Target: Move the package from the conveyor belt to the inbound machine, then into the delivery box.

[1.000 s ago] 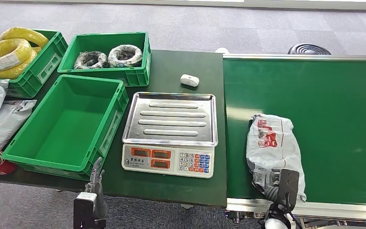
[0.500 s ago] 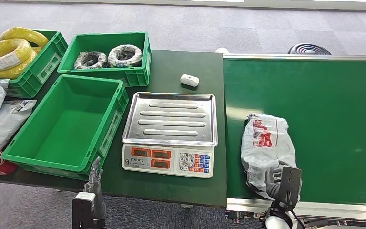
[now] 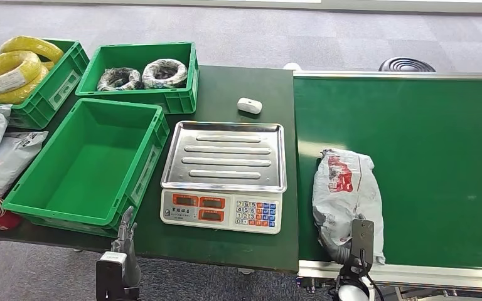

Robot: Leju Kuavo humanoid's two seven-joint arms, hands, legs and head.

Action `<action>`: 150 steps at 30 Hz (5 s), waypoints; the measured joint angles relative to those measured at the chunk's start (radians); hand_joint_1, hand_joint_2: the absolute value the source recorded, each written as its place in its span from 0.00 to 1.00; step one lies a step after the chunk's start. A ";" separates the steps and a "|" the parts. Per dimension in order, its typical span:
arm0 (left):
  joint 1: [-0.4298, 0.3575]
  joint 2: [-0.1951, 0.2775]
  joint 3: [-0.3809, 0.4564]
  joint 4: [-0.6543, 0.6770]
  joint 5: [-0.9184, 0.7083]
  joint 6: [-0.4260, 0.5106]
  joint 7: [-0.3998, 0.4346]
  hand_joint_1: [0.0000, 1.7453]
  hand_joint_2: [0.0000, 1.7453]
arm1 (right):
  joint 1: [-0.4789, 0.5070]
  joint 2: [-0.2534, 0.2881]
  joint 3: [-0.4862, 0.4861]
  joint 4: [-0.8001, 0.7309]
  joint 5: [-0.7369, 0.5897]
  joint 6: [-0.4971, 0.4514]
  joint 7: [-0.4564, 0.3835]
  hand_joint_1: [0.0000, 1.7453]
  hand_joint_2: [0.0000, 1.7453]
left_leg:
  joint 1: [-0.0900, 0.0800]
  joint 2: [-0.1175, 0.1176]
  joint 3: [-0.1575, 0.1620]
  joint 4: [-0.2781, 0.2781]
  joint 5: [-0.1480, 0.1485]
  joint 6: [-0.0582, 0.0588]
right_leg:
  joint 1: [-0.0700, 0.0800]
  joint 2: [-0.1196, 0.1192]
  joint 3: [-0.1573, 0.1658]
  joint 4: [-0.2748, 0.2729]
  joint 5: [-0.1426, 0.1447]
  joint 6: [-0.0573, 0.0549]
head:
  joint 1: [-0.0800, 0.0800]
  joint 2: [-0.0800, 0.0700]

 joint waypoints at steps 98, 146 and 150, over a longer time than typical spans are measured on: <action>-0.086 -0.059 0.002 0.083 -0.067 -0.095 -0.003 0.00 0.00 | -0.395 -0.189 0.062 -0.386 0.088 -0.197 -0.070 0.89 1.00 | 0.000 0.002 0.001 0.001 0.002 0.001 | 0.000 0.004 0.002 0.000 0.003 0.002 | 0.000 0.000; -0.141 -0.034 -0.071 0.183 0.007 -0.093 -0.047 0.00 0.00 | -0.803 -0.190 0.259 0.487 0.397 -0.036 0.005 0.85 1.00 | 0.000 0.000 -0.002 0.002 0.003 0.002 | 0.000 0.002 -0.001 0.000 0.004 0.003 | 0.000 0.000; -0.143 -0.034 -0.071 0.186 0.006 -0.101 -0.048 0.00 0.00 | -0.774 -0.153 0.302 0.468 0.415 -0.008 -0.027 0.84 1.00 | 0.000 0.000 -0.002 0.002 0.003 0.002 | 0.000 0.002 -0.001 0.000 0.004 0.003 | 0.000 0.000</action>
